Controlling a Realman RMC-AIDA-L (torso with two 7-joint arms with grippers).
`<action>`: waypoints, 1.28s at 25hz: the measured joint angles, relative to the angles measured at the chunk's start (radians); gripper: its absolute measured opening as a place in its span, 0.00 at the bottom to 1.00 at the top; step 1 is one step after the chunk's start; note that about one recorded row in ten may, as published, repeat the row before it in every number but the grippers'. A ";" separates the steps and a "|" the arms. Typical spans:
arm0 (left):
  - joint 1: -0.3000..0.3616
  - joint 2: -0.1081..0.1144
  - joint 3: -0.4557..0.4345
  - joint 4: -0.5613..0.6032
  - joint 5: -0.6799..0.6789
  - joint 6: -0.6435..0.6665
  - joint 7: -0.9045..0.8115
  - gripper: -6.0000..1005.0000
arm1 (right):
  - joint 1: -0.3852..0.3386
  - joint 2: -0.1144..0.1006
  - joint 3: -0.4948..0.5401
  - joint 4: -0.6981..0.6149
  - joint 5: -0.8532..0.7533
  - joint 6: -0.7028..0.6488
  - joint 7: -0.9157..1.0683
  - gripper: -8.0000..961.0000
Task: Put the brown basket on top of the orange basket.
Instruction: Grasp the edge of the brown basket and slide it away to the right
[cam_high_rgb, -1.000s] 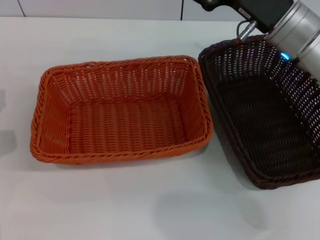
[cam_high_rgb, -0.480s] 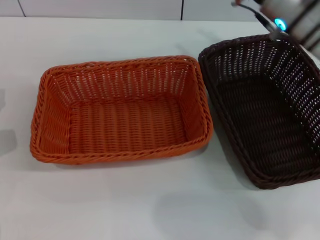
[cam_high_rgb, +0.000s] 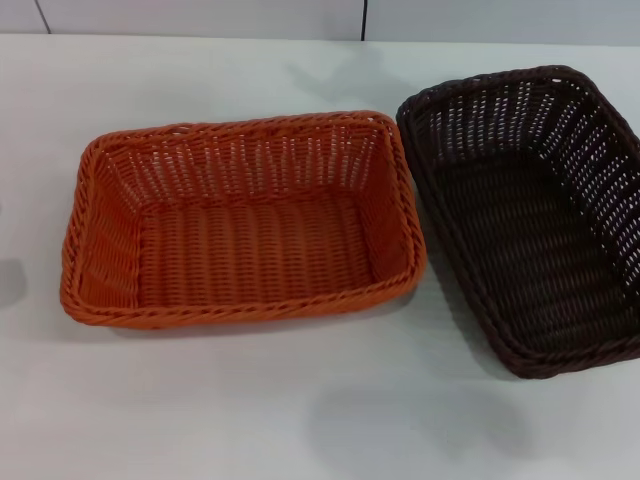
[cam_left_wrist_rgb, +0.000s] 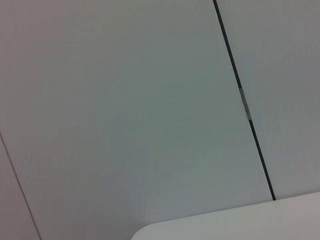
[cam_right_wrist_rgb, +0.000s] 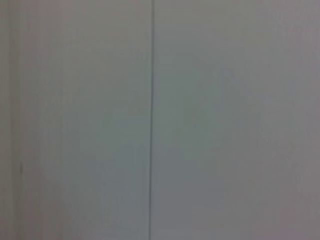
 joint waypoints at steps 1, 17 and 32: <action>-0.001 0.000 -0.001 -0.001 0.000 -0.001 0.000 0.66 | 0.024 0.001 0.030 -0.010 -0.104 0.046 0.088 0.83; -0.018 0.002 -0.018 0.000 0.002 -0.007 0.001 0.66 | 0.177 0.006 0.285 -0.332 -0.626 0.856 0.540 0.83; 0.027 0.000 -0.034 0.056 0.009 0.075 -0.097 0.66 | 0.094 0.002 0.300 -0.590 -0.572 1.278 0.610 0.82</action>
